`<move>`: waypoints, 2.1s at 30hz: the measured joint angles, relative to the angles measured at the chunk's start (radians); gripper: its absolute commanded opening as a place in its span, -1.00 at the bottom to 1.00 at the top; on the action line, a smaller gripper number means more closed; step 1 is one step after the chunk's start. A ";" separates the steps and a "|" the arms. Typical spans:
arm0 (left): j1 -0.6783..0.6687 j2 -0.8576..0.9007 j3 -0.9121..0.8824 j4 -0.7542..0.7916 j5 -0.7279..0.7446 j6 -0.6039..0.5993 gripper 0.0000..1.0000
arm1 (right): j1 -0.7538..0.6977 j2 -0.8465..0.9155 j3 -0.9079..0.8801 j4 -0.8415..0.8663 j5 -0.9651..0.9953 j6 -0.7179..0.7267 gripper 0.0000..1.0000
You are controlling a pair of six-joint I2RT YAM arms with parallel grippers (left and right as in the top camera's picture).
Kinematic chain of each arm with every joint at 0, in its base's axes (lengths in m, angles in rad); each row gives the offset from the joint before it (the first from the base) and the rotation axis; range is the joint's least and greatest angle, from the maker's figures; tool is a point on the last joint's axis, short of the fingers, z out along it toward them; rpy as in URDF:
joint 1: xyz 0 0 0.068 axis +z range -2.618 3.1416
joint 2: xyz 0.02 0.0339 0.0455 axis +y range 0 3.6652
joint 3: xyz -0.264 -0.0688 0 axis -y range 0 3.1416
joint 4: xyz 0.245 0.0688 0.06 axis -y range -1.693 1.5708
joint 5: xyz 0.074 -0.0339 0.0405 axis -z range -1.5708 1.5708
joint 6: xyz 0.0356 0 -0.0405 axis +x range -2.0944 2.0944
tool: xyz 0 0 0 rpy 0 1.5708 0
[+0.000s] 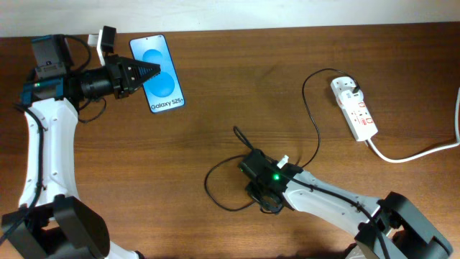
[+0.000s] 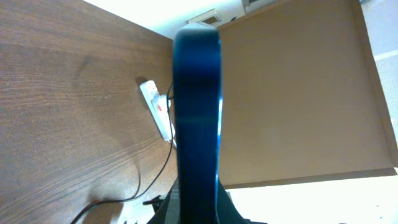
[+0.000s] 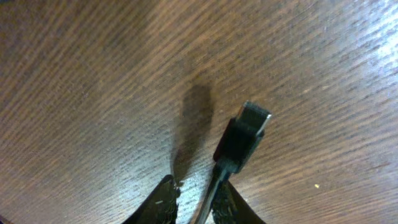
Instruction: Plug charger to phone and switch on socket
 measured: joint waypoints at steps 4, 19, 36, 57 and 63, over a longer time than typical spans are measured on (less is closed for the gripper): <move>0.000 0.000 0.000 0.000 0.000 0.000 -1.00 | 0.003 -0.002 -0.002 -0.016 -0.002 -0.048 -0.92; -0.227 0.000 0.000 -0.023 -0.010 0.061 -1.00 | -0.006 -0.472 0.353 -0.597 -0.296 -1.013 -0.92; -0.380 0.000 0.000 -0.063 -0.120 0.055 -1.00 | -0.006 -0.304 0.382 -0.286 -0.462 -1.068 -0.91; -0.383 0.000 0.000 -0.088 -0.121 0.076 -1.00 | -0.042 -0.264 0.444 -0.190 -0.391 -1.018 -0.92; -0.383 0.000 0.000 -0.119 -0.125 0.153 -1.00 | -0.072 -0.230 0.444 -0.147 -0.470 -1.017 -0.92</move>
